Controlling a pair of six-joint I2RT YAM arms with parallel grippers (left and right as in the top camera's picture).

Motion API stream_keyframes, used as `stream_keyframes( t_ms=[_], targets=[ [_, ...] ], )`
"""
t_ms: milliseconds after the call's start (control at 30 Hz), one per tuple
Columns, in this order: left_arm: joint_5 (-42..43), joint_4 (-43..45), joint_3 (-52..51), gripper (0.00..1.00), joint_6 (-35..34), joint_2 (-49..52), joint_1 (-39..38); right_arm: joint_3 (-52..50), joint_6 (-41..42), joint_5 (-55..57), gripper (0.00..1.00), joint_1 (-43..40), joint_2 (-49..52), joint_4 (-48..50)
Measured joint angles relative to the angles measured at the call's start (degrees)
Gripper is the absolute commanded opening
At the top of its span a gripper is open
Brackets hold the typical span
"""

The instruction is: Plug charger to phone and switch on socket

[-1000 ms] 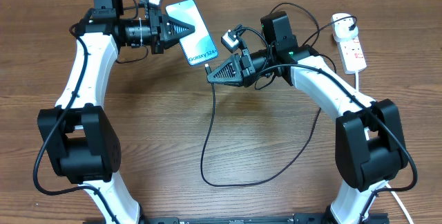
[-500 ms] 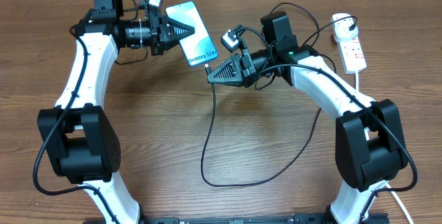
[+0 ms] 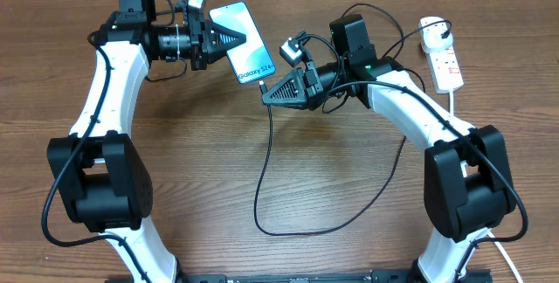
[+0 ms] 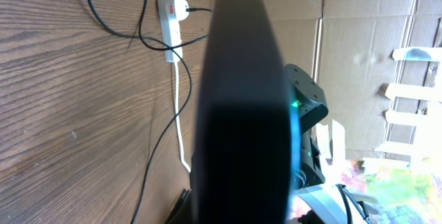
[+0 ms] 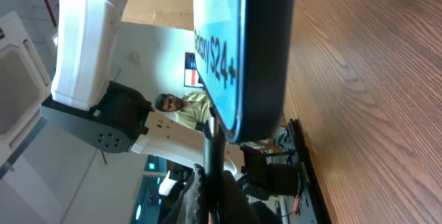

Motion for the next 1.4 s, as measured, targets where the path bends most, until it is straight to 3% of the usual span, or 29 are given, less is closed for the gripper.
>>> stream_keyframes(
  t_ms=[1400],
  targets=[
    [-0.02,-0.07,0.0,0.04,0.0,0.0,-1.11,0.0,0.31,0.33,0.04,0.07,0.0,0.46]
  ],
)
